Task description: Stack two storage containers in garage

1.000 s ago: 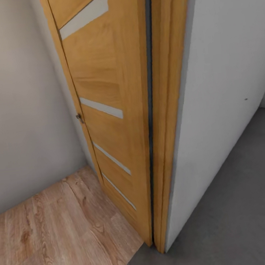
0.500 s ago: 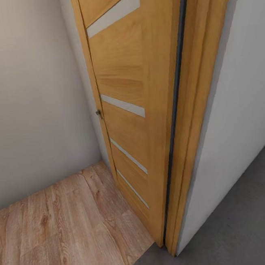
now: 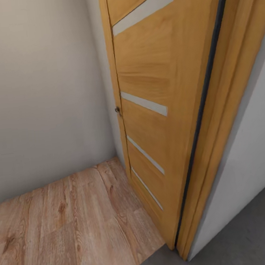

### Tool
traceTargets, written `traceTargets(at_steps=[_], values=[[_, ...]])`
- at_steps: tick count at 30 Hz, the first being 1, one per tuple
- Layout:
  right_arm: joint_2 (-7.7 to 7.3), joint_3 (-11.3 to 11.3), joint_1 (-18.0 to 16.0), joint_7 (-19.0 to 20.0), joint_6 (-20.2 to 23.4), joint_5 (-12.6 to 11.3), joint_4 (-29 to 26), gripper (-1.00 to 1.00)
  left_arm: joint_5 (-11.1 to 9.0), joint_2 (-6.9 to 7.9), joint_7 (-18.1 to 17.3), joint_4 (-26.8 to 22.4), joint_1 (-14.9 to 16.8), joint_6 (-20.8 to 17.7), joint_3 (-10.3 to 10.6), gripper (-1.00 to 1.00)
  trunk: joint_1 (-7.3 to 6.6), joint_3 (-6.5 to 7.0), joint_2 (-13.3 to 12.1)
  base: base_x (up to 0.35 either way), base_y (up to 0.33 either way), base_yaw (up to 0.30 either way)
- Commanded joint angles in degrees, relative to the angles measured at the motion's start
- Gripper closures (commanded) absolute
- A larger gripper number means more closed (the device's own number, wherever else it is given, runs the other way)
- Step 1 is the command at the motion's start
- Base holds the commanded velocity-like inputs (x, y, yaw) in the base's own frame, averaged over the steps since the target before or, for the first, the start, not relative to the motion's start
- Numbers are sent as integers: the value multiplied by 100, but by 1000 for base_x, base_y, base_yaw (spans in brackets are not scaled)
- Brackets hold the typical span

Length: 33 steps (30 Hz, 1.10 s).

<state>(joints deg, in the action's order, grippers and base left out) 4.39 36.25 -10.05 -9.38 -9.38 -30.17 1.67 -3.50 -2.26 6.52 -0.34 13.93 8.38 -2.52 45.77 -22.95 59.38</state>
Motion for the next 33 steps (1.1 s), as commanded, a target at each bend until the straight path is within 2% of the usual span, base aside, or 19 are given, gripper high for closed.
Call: traceTargets(at_steps=[1,6,19,24,33], values=[[6,48,-5,-3,-33,-51,18,-100,-36,-2,2,7,5,24,-21,-100,0,-6,4,7,0,271],[3,48,-5,-3,-33,-51,18,-100,-36,4,-1,9,5,18,-19,-100,0,-6,4,177,0,129],[3,48,-5,-3,-32,-51,18,-100,-36,-2,-1,9,5,15,-12,-100,0,-6,4,313,0,10],[9,48,-5,-3,-37,-43,18,-100,-36,1,-1,9,5,19,-14,-100,0,-6,4,187,0,206],[2,48,-5,-3,-38,-42,18,-100,-36,0,-1,8,5,24,-18,-100,0,-6,4,19,0,265]])
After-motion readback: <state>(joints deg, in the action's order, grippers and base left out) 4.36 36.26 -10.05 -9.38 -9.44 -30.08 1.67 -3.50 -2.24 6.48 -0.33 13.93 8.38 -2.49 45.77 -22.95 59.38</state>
